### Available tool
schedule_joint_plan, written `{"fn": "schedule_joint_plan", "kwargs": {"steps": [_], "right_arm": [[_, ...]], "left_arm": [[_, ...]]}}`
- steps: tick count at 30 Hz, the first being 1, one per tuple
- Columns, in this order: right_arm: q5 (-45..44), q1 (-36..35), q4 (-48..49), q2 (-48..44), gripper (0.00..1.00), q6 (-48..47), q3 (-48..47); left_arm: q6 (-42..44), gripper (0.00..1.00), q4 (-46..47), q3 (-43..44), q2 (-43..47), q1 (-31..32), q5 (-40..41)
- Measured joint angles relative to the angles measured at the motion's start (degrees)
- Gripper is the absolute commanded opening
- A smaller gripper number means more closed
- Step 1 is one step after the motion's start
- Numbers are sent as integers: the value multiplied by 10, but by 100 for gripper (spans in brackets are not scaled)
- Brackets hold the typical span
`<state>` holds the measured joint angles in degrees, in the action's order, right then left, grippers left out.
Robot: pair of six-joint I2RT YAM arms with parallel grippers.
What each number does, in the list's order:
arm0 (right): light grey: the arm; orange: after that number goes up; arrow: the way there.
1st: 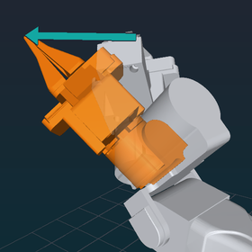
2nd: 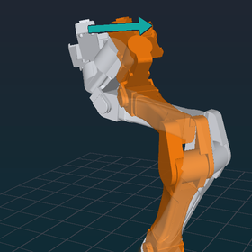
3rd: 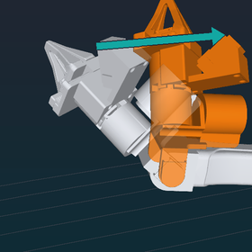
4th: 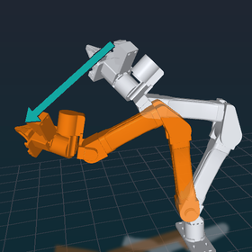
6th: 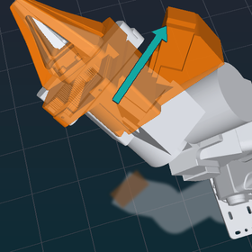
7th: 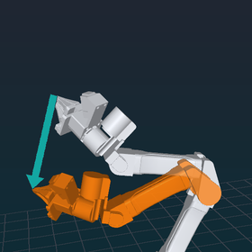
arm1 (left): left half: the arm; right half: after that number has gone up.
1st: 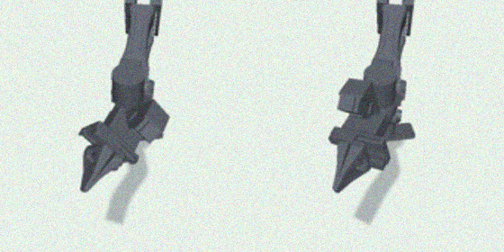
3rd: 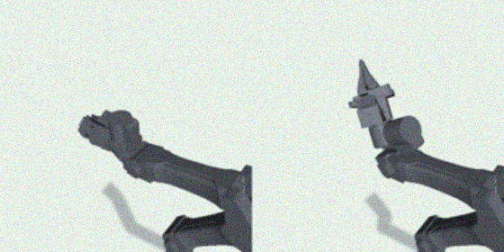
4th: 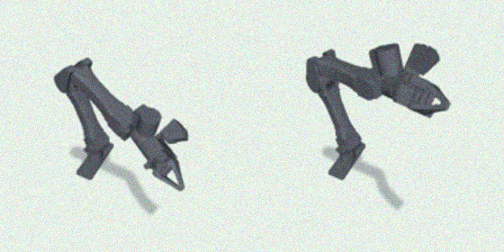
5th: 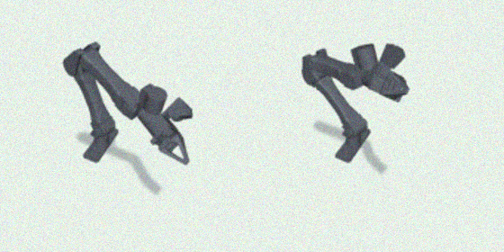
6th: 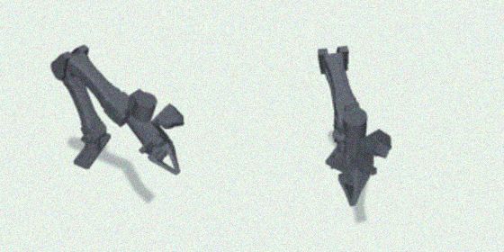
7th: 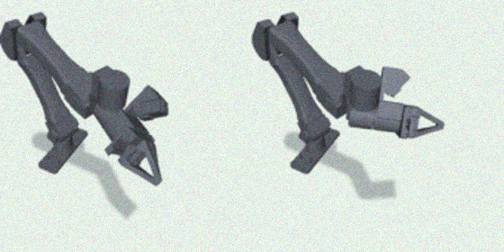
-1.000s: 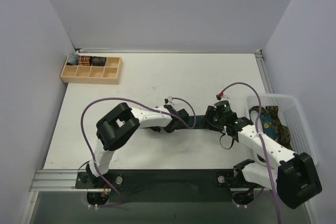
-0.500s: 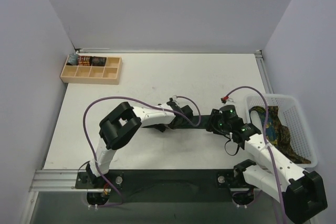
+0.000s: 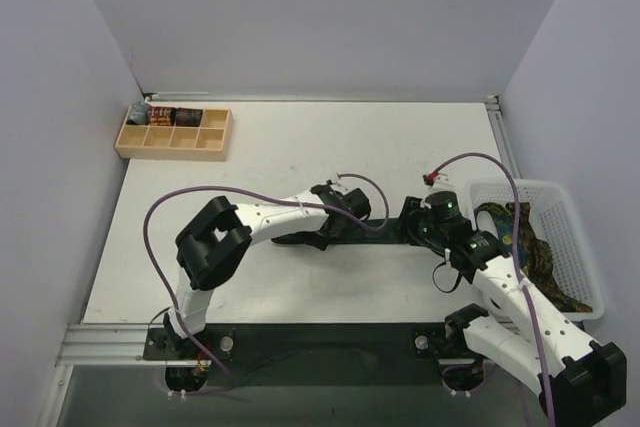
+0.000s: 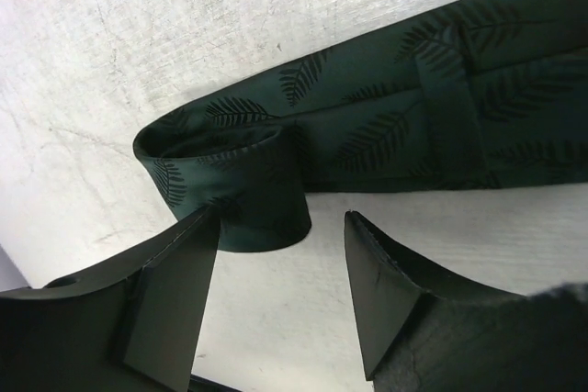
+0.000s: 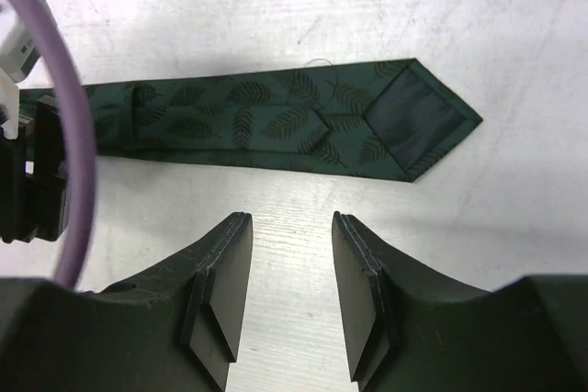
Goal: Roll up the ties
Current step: Roll the tie
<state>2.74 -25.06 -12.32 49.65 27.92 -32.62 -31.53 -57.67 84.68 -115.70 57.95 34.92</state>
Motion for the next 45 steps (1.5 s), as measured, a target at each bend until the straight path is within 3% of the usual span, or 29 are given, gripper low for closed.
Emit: {"fn": "schedule_joint_plan", "kwargs": {"steps": [6, 9, 11, 14, 18, 21, 26, 31, 39, 45], "right_arm": [[11, 0, -5, 3, 45, -25, -16], [35, -3, -9, 34, 55, -56, -38], [52, -13, -9, 59, 61, -80, -56], [72, -43, -13, 99, 64, -123, -87], [104, -101, -16, 183, 79, -190, -156], [134, -144, -23, 267, 83, -246, -231], [169, -192, -28, 400, 85, -333, -345], [186, -228, -41, 516, 87, -405, -433], [188, -260, -53, 648, 87, -487, -546], [193, -264, -64, 701, 84, -526, -576]], "left_arm": [[-8, 68, 15, 10, 61, -22, -43], [-11, 70, 29, 7, 98, -56, -74], [-11, 77, 48, -9, 131, -84, -97], [-17, 77, 83, -63, 194, -136, -137], [-24, 86, 135, -180, 292, -233, -209], [-20, 87, 173, -260, 346, -308, -267], [-9, 88, 219, -352, 403, -405, -359], [-5, 88, 249, -409, 433, -454, -415], [5, 88, 263, -447, 439, -468, -431], [5, 88, 274, -447, 435, -473, -431]]}}
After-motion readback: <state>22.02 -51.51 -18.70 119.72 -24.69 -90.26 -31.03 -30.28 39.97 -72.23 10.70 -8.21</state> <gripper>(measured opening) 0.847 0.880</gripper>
